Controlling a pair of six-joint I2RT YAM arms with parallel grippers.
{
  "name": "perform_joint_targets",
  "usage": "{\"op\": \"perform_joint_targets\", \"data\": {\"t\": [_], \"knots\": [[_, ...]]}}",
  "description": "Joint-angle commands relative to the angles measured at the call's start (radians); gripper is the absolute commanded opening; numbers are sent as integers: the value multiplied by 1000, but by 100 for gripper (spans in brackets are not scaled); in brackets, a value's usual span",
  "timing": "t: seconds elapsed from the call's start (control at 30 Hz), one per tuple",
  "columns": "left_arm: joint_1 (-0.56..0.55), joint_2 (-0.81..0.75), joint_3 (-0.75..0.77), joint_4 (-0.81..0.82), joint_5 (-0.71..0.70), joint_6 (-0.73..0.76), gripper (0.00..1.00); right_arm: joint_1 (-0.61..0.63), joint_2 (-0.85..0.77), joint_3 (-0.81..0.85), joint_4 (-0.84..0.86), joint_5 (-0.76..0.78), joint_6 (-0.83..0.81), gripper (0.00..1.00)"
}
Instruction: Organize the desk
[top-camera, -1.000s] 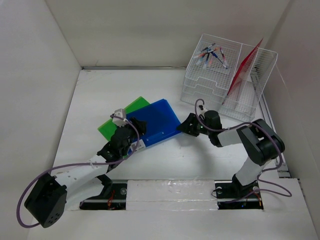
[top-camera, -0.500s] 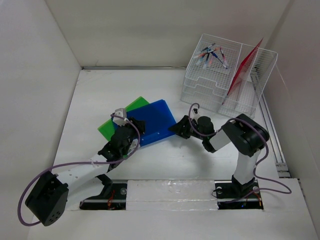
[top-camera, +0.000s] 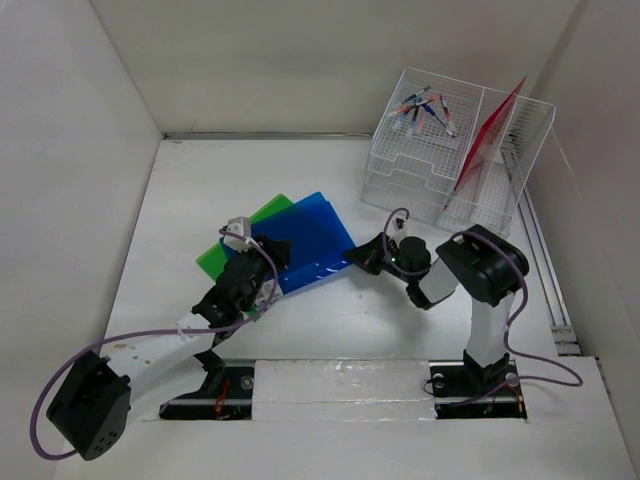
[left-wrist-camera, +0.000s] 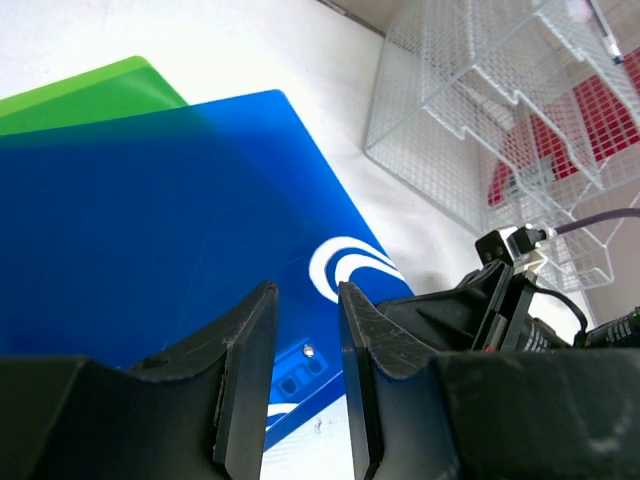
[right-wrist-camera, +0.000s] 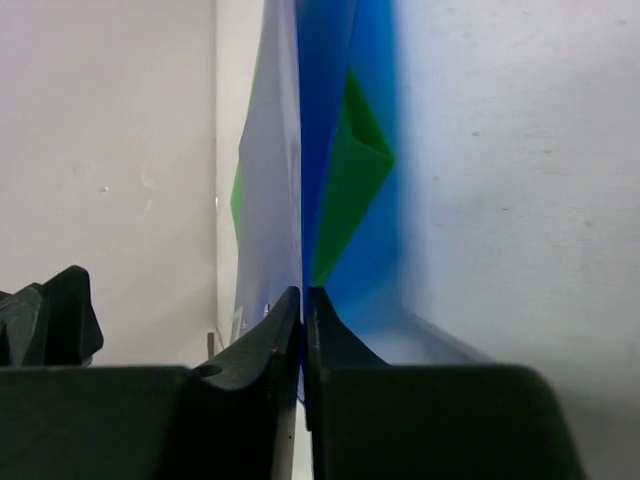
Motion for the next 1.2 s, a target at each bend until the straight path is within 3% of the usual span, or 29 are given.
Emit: {"op": "perform_joint_targets", "data": {"t": [0.0, 0.17, 0.4, 0.5, 0.63, 0.97, 1.17], "knots": [[3, -39, 6, 55, 21, 19, 26, 8, -99, 6, -117, 44, -125, 5], [3, -89, 22, 65, 24, 23, 27, 28, -277, 40, -263, 50, -198, 0], [34, -203, 3, 64, -16, 46, 29, 93, -657, 277, -823, 217, -549, 0], [34, -237, -4, 35, -40, 56, 30, 93, -744, 396, -1017, 291, -638, 0], [34, -283, -42, 42, -36, 51, 32, 64, -921, 475, -1122, 378, -730, 0], [34, -353, -53, 29, 44, 25, 32, -21, -1054, 883, -1591, 771, -890, 0], [34, -384, -62, 32, 59, 14, 33, -21, -1072, 1107, -1720, 831, -901, 0]]}}
